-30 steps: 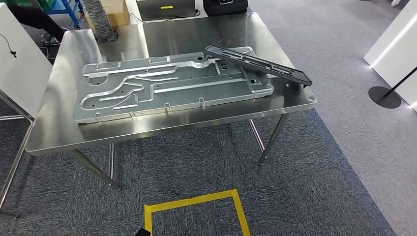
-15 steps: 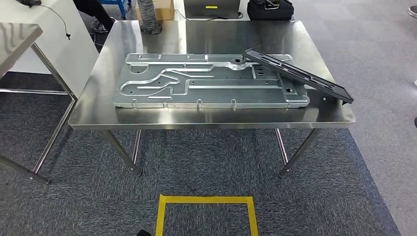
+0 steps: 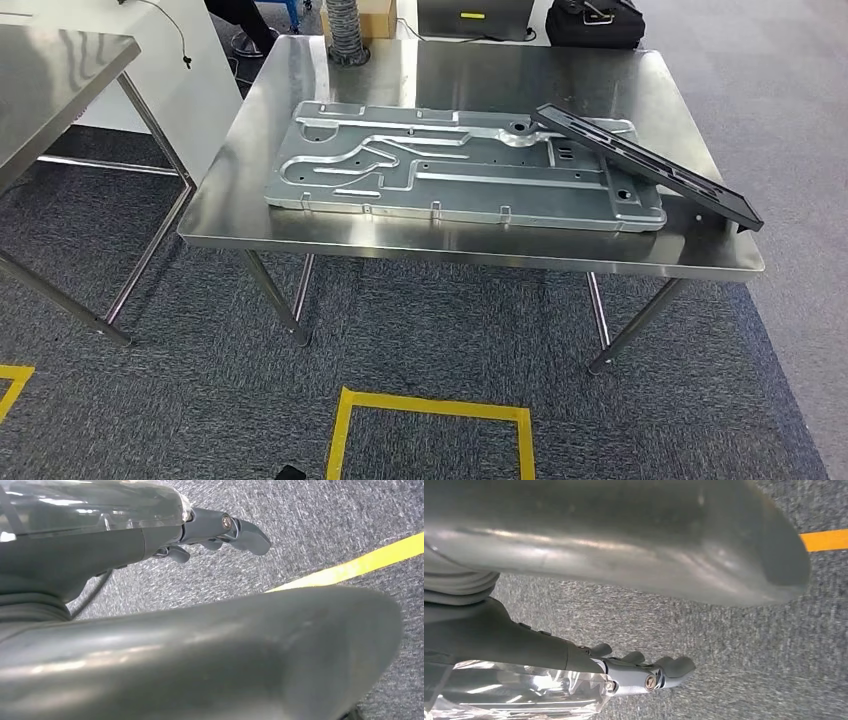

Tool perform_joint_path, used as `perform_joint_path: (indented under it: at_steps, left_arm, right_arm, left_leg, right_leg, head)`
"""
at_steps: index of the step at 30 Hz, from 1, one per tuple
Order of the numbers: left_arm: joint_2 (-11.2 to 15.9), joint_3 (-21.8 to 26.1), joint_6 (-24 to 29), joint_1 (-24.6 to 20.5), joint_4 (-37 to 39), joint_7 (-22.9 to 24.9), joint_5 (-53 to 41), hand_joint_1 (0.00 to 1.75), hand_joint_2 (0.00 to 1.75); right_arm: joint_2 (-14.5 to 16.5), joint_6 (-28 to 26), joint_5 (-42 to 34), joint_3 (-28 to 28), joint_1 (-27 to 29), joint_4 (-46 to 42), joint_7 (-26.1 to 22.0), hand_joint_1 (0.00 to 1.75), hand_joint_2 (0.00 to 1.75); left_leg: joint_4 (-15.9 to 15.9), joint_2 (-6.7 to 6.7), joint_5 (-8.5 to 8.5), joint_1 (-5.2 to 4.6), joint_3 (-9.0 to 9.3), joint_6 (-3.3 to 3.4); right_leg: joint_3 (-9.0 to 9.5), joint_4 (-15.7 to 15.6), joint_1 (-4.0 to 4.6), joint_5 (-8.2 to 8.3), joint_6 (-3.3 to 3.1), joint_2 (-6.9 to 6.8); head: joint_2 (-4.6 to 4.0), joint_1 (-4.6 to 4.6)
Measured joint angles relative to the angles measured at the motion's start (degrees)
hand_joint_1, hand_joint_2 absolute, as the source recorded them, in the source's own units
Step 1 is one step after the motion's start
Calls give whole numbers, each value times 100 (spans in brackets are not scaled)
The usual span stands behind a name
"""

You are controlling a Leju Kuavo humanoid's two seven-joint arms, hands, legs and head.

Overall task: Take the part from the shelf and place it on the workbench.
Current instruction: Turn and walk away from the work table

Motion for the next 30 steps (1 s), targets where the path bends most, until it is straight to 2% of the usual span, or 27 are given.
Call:
perform_joint_path:
  at_steps: [2, 3, 5, 6, 7, 8, 9, 11, 12, 13, 16, 17, 18, 19, 21, 22, 23, 24, 26, 27, 28, 29, 30]
  left_arm:
    - [2, 0, -25, 7, 0, 7, 9, 0, 0]
    - [4, 0, -37, 5, 0, 10, 13, 0, 0]
    - [6, 0, -64, -3, 0, 12, 21, 0, 0]
    - [6, 0, -80, -4, 0, 12, 30, 0, 0]
    - [7, 0, -93, 0, 0, 12, 40, 0, 0]
    - [8, 0, -104, 4, 0, 10, 52, 0, 0]
    - [9, 0, -108, 6, 0, 9, 62, 0, 0]
    - [13, 0, -111, -6, 0, 7, 69, 0, 0]
    - [14, 0, -112, -15, 0, 6, 70, 0, 0]
    - [17, 1, -113, -21, 0, 4, 70, 0, 0]
    - [26, 2, -120, -21, 0, 1, 71, 0, 0]
    - [27, 2, -123, -27, 0, -1, 70, 0, 0]
    - [25, 2, -126, -34, 0, -1, 70, 0, 0]
    - [23, 2, -128, -40, 0, -2, 69, 0, 0]
    - [23, 3, -136, -42, 0, -2, 69, 0, 0]
    - [23, 3, -140, -39, 0, -2, 69, 0, 0]
    - [23, 4, -144, -38, 0, -2, 69, 0, 0]
    - [23, 4, -148, -38, 1, -2, 68, 0, 0]
    - [23, 4, -154, -42, 1, -2, 64, 0, 0]
    - [22, 4, -155, -47, 1, -3, 60, 0, 0]
    - [22, 4, -156, -52, 0, -4, 56, 0, 0]
    - [21, 3, -157, -57, 0, -7, 52, 0, 0]
    - [20, 3, -157, -59, 0, -9, 51, 0, 0]
  right_arm:
    - [2, 20, 2, 0, -3, 0, -4, 0, 0]
    - [3, 24, 4, 0, -4, 0, -7, 0, 0]
    - [4, 25, 8, 0, 4, 0, -10, 0, 0]
    - [4, 26, 11, 0, 8, 0, -10, 0, 0]
    - [4, 28, 16, 0, 10, 0, -11, 0, 0]
    - [4, 31, 22, 0, 9, 0, -12, 0, 0]
    - [4, 33, 30, 0, 7, 0, -14, 0, 0]
    - [6, 37, 40, 0, 4, 0, -19, 0, 0]
    - [7, 37, 43, 0, 2, 0, -21, 0, 0]
    - [8, 38, 43, 0, 1, 0, -22, 0, 0]
    - [10, 41, 46, 0, -1, 1, -26, 0, 0]
    - [13, 42, 47, 0, 1, 3, -27, 0, 0]
    - [14, 42, 47, 0, 3, 4, -28, 0, 0]
    - [13, 42, 48, 0, 3, 5, -30, 0, 0]
    - [7, 42, 48, 0, 2, 7, -30, 0, 0]
    - [4, 42, 49, 0, 1, 7, -30, 0, 0]
    - [4, 42, 50, 0, 2, 8, -30, 0, 0]
    - [4, 42, 51, 1, 0, 8, -32, 0, 0]
    - [2, 40, 52, 5, -14, 7, -37, 0, 0]
    - [0, 38, 52, 7, -26, 7, -40, 0, 0]
    - [-1, 36, 52, 8, -34, 7, -43, 0, 0]
    - [-2, 34, 52, 9, -39, 8, -44, 0, 0]
    - [-3, 31, 51, 9, -41, 8, -45, 0, 0]
  left_leg:
    - [105, 37, -105, 7, -40, -57]
    - [310, 70, -275, 7, -119, -73]
    - [1025, 131, -751, 16, -387, -91]
    - [1389, 141, -934, 20, -514, -101]
    - [1603, 150, -1013, 22, -567, -108]
    - [1598, 159, -980, 22, -511, -108]
    - [1355, 173, -850, 22, -337, -100]
    - [537, 216, -557, 10, 158, -58]
    - [228, 231, -470, -2, 323, -30]
    - [60, 238, -434, -14, 398, -1]
    - [2, 228, -338, -31, 345, 100]
    - [-12, 231, -283, -25, 309, 142]
    - [-27, 235, -222, -14, 259, 181]
    - [-32, 239, -165, -6, 198, 208]
    - [-25, 237, -56, -11, 53, 227]
    - [-19, 235, -1, -13, -22, 222]
    - [-10, 231, 52, -13, -96, 213]
    - [0, 226, 101, -13, -169, 202]
    - [22, 213, 195, -15, -288, 165]
    - [30, 208, 241, -19, -329, 138]
    - [29, 204, 290, -22, -353, 106]
    - [23, 202, 340, -23, -369, 72]
    - [7, 199, 394, -20, -378, 36]
  right_leg:
    - [-8, -39, -18, 62, -86, -42]
    - [-22, -60, -29, 91, -123, -70]
    - [-75, -59, -20, 127, -166, -127]
    - [-111, -45, -11, 140, -172, -154]
    - [-148, -27, -4, 152, -173, -178]
    - [-187, -5, 0, 165, -169, -195]
    - [-222, 21, 2, 176, -160, -206]
    - [-280, 78, 15, 198, -128, -223]
    - [-303, 101, 22, 214, -103, -229]
    - [-321, 116, 29, 233, -74, -234]
    - [-355, 118, 11, 295, 41, -230]
    - [-389, 170, -2, 217, 82, -207]
    - [-454, 315, -14, 47, 119, -178]
    - [-552, 580, -28, -212, 151, -148]
    - [-772, 1315, -37, -716, 202, -122]
    - [-814, 1593, -39, -827, 216, -120]
    - [-762, 1684, -40, -810, 221, -118]
    - [-601, 1551, -42, -689, 217, -116]
    - [-16, 753, -38, -421, 176, -89]
    - [259, 331, -25, -366, 143, -67]
    - [439, 29, -8, -349, 104, -46]
    - [515, -127, 12, -365, 65, -31]
    - [500, -154, 32, -339, 24, -33]
  head:
    - [-1, -1]
    - [-1, -1]
    - [-1, -1]
    - [0, -1]
    - [0, -1]
    - [0, -1]
    - [0, -1]
    - [0, -1]
    - [0, -1]
    - [-1, -1]
    - [-2, -1]
    - [-2, -1]
    - [-1, 0]
    - [-1, 0]
    - [0, 1]
    - [0, 0]
    - [0, 0]
    - [0, -1]
    - [0, -1]
    - [0, -3]
    - [0, -3]
    - [0, -4]
    - [0, -4]
